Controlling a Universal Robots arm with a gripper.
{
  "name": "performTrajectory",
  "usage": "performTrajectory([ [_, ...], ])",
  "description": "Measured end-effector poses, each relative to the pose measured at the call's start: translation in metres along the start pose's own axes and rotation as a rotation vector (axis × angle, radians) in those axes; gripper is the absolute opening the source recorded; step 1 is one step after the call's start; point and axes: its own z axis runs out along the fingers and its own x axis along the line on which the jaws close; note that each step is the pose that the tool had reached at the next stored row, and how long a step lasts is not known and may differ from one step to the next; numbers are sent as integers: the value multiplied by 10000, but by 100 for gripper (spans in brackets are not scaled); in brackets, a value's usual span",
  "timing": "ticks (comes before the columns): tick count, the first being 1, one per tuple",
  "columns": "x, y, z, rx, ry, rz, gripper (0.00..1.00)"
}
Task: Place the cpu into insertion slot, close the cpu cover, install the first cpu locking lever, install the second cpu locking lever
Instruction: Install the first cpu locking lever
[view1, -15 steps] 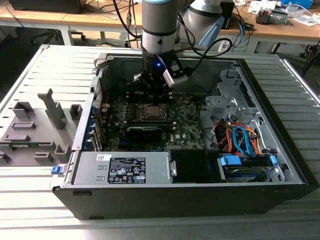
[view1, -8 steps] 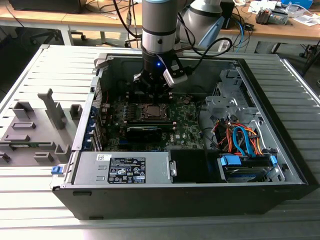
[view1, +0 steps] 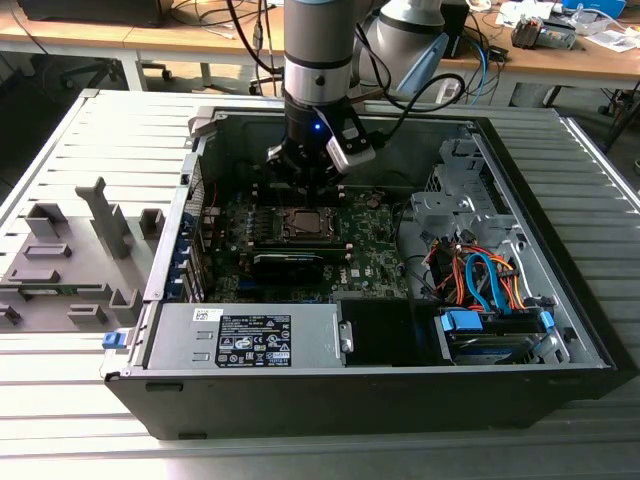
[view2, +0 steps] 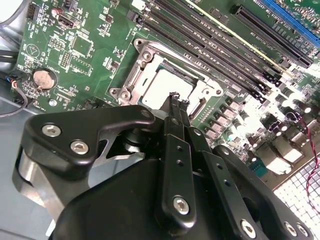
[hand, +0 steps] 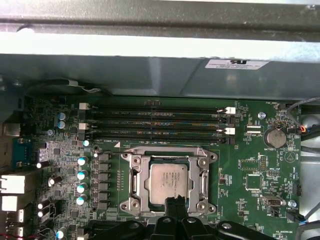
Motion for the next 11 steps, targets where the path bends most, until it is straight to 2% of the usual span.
performTrajectory([
  [11,0,0,-37,-1,0,0,11],
])
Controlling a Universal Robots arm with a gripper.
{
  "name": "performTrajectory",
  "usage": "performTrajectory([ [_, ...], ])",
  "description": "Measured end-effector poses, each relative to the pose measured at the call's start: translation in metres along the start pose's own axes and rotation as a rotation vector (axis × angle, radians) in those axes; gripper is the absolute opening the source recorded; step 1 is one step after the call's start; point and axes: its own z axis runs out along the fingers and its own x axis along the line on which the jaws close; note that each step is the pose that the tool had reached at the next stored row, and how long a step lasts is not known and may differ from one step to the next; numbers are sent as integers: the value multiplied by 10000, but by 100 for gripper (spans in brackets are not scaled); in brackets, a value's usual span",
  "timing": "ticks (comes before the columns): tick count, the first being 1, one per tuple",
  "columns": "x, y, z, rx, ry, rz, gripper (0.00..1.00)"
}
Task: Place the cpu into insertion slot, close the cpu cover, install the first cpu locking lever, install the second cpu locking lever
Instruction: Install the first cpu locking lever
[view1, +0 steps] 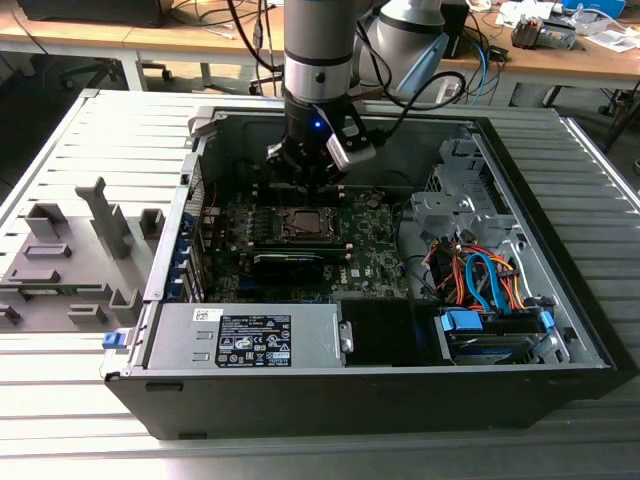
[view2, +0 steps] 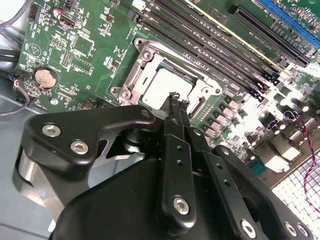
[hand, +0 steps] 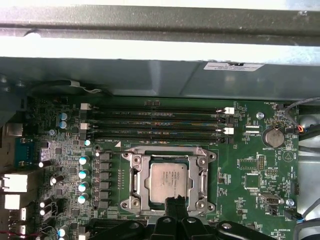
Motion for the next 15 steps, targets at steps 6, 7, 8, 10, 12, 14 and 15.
performTrajectory([
  [6,0,0,-9,1,0,-2,11],
  [7,0,0,-10,1,0,-2,11],
  [8,4,0,-11,1,1,-1,11],
  [10,10,0,-12,2,1,1,11],
  [12,19,0,-12,2,0,0,11],
  [14,30,1,-12,1,0,-1,11],
  [15,34,1,-12,1,0,-1,11],
])
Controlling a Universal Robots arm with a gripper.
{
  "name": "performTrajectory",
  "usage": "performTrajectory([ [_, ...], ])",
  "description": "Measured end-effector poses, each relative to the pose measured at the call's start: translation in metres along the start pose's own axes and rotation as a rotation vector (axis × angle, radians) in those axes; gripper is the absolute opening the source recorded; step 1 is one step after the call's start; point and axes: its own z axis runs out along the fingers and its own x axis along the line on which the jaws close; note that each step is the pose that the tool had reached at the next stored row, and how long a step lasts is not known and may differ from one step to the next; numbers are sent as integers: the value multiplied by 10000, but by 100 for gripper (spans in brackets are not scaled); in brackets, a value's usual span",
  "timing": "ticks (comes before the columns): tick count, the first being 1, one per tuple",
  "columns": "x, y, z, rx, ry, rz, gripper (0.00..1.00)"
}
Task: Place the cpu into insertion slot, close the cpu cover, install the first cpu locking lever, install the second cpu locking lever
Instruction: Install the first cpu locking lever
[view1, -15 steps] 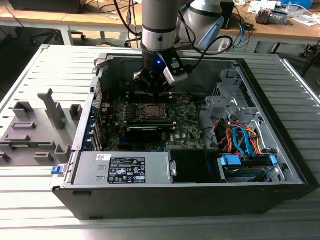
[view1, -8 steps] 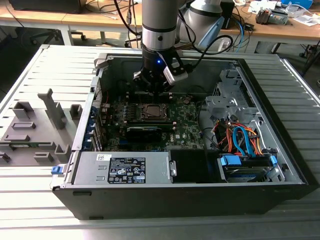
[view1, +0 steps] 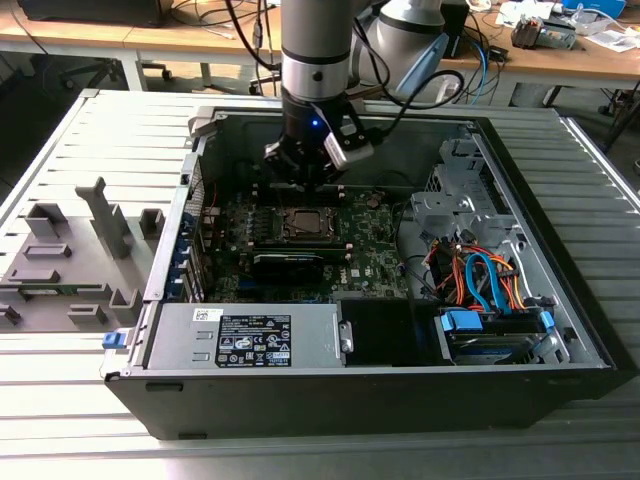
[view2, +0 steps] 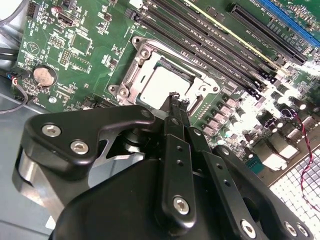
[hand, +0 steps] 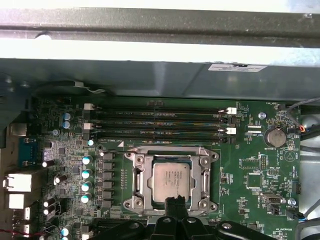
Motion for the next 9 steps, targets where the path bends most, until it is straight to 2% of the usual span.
performTrajectory([
  [9,21,1,0,0,0,0,11],
])
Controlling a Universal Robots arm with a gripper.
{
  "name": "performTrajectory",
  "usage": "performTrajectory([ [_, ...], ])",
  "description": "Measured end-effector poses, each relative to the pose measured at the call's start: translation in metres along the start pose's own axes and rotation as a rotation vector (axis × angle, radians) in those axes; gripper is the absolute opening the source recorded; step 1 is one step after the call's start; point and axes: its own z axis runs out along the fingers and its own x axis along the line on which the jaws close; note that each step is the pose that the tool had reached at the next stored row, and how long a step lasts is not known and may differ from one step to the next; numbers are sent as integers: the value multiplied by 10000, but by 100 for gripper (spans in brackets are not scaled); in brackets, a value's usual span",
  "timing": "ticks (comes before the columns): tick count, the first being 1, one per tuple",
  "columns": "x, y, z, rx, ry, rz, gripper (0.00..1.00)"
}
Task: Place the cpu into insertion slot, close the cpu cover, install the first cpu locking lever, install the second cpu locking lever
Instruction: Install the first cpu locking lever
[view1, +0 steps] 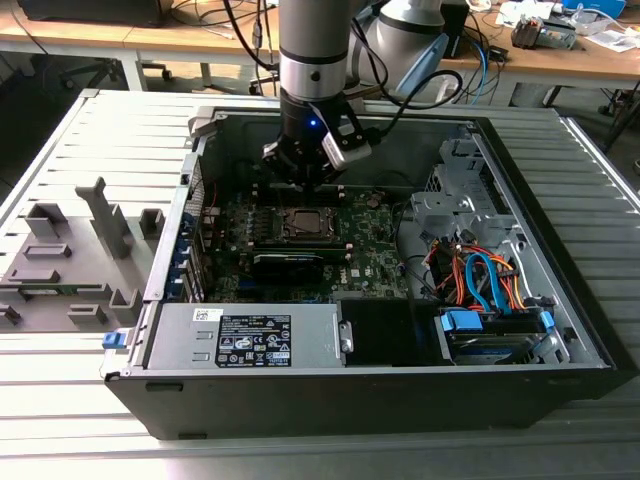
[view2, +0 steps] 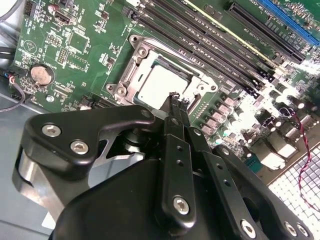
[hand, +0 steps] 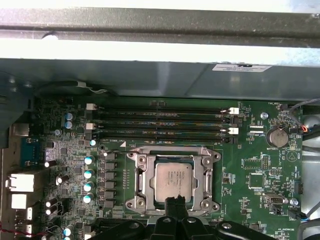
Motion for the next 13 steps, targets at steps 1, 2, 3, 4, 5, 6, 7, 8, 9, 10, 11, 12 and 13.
performTrajectory([
  [1,2,0,0,0,0,0,11],
  [2,5,0,0,0,0,0,11],
  [3,6,0,0,0,0,0,11],
  [4,7,0,0,0,0,0,11],
  [5,9,0,0,0,0,0,11],
  [6,11,0,0,0,0,0,11],
  [7,12,0,-1,1,0,0,11],
  [8,13,0,-1,0,0,0,11],
  [9,14,0,-1,0,0,0,11],
  [10,15,0,-2,0,0,0,11],
  [11,16,0,-2,-1,0,0,11],
  [12,16,0,-3,-1,0,0,11],
  [13,16,0,-7,0,0,0,11],
])
